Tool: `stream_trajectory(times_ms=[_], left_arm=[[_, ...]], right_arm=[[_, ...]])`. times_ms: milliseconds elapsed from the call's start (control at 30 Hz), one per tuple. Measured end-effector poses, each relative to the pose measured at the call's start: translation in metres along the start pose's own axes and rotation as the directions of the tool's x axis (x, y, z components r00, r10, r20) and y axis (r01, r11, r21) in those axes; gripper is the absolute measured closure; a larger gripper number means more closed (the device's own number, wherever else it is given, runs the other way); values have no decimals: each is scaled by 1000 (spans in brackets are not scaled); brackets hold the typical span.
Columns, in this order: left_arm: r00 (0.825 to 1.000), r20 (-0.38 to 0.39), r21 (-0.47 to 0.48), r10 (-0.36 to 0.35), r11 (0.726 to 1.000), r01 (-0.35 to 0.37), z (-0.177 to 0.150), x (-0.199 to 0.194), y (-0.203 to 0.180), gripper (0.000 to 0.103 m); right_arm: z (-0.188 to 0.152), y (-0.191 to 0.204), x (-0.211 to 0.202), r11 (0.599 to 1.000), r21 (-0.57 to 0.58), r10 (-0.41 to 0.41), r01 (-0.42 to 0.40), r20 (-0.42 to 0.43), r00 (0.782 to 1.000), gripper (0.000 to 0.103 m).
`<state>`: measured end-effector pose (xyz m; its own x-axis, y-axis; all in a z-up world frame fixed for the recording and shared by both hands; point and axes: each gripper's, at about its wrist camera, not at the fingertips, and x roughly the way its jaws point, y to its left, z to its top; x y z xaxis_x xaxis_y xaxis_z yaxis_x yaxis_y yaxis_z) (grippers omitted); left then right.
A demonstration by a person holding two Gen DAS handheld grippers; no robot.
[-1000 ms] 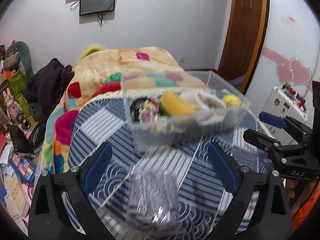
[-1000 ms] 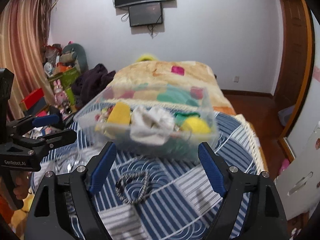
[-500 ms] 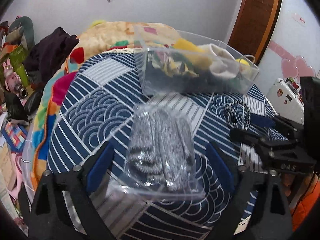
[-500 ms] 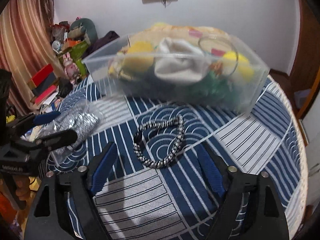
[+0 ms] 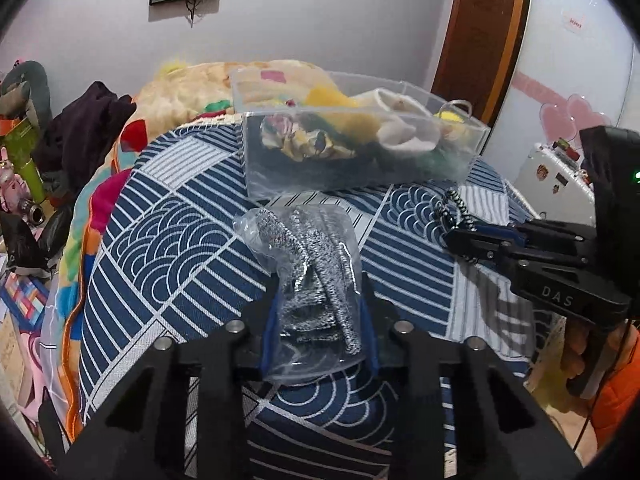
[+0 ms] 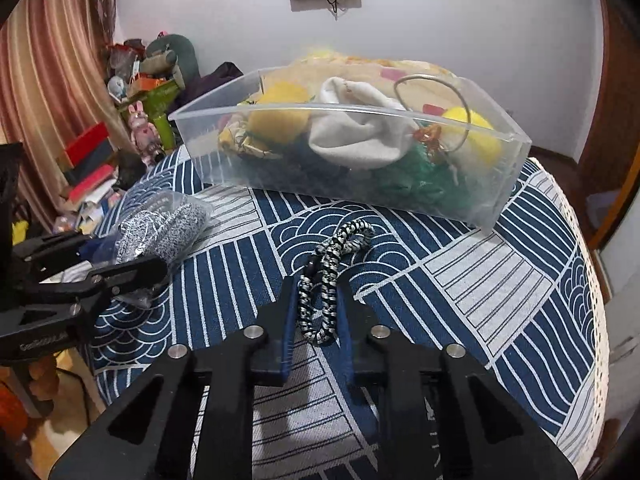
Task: Organize soft objects
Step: 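Grasp the clear bag of grey fabric with the left tool while the right tool grasps the cord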
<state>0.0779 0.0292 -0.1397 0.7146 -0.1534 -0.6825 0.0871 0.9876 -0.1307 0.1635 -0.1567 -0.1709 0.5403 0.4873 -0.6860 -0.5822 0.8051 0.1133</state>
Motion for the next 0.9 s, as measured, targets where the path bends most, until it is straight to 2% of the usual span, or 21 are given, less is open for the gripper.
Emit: stream_trajectory(times_ms=[200, 433, 900], left_arm=[[999, 50, 17, -8, 1000, 7, 9, -16, -5, 73], [991, 133, 41, -11, 999, 6, 31, -39, -11, 73], [971, 237, 19, 15, 1000, -21, 94, -34, -5, 73]], right_arm=[[0, -4, -12, 1000, 27, 5, -6, 38, 999, 89], [14, 0, -35, 1000, 21, -3, 0, 125, 992, 89], [69, -3, -58, 1000, 8, -16, 14, 301, 953, 89]])
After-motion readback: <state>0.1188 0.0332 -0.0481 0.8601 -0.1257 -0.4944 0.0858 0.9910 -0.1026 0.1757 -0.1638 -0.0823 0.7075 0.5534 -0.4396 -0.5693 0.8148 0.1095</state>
